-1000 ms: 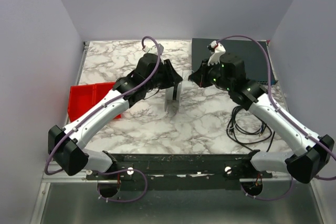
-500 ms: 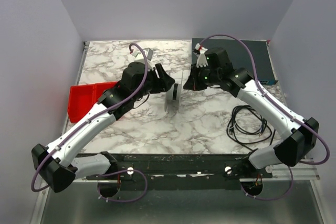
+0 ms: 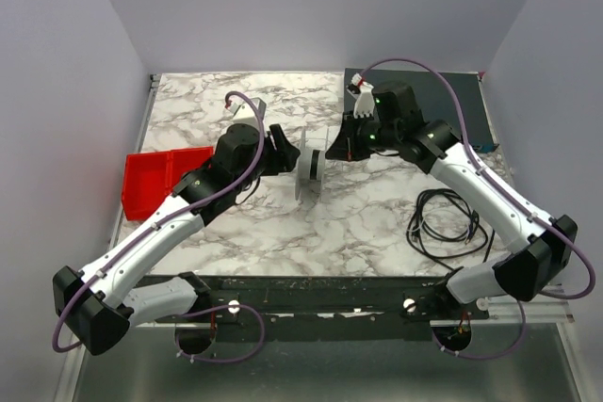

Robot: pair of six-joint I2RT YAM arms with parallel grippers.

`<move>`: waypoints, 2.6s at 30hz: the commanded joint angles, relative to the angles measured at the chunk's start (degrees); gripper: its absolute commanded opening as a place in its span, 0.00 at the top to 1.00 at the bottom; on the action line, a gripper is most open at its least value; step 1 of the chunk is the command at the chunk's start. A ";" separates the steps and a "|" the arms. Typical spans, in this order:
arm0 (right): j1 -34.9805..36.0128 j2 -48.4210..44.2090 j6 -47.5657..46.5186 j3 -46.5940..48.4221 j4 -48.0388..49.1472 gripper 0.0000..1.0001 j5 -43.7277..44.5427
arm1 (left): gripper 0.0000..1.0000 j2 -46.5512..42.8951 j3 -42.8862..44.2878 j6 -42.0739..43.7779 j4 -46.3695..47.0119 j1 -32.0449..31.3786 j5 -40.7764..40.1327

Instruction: Wrap the cables

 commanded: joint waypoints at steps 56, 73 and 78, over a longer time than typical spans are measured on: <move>-1.44 2.52 -0.61 -1.67 2.14 0.99 -4.54 | 0.43 12.94 -4.69 9.15 10.81 -2.35 -2.25; -2.15 3.20 0.01 -1.97 2.75 0.99 -5.40 | 0.49 18.07 -1.62 10.18 6.16 -5.38 -10.59; -2.11 2.95 0.05 -2.50 3.02 0.99 -5.62 | 0.50 18.67 -1.11 10.00 5.83 -5.43 -12.09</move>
